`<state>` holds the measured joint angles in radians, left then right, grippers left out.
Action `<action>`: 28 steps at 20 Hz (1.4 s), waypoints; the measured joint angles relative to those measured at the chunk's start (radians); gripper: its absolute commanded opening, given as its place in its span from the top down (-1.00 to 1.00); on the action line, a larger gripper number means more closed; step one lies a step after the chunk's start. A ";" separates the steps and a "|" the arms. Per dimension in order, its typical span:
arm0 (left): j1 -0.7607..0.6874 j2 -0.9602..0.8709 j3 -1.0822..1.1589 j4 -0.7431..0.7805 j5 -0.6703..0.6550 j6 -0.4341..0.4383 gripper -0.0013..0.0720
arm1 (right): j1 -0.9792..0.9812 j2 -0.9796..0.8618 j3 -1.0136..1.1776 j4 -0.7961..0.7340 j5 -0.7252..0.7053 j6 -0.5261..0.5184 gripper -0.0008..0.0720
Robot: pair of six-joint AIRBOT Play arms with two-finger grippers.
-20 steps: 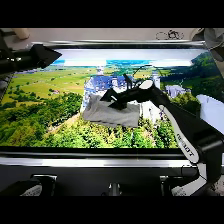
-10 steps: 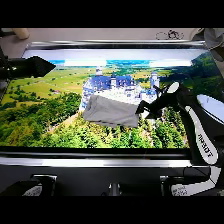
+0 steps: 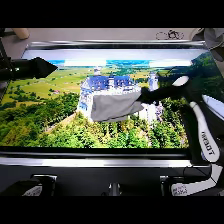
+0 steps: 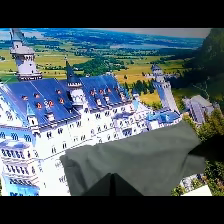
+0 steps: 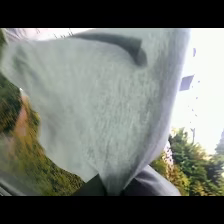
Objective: Fold the shirts.
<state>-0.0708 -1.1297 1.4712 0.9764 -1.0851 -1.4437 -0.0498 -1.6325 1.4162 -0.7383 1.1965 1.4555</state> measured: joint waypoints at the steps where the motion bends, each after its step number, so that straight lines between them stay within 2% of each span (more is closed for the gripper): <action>1: 0.000 -0.005 0.000 0.000 0.001 0.000 0.89 | -0.055 0.024 0.053 -0.013 0.021 0.014 0.93; 9: 0.000 -0.043 -0.001 0.001 0.004 0.011 0.89 | -0.522 0.156 0.329 -0.114 0.248 0.110 0.93; 19: -0.001 -0.047 -0.001 0.001 0.004 0.039 0.89 | -0.924 0.273 0.380 -0.143 0.347 0.187 0.93; 24: -0.001 -0.047 -0.001 0.000 0.004 0.049 0.89 | -1.005 0.308 0.324 -0.346 0.476 0.240 0.93; 28: -0.001 -0.047 -0.001 0.000 0.004 0.053 0.89 | -1.020 0.362 0.108 -0.535 0.526 0.268 0.93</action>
<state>-0.0719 -1.1770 1.4700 0.9768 -1.0813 -1.3903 -1.0695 -1.2709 1.5238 -1.2736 1.7222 1.7237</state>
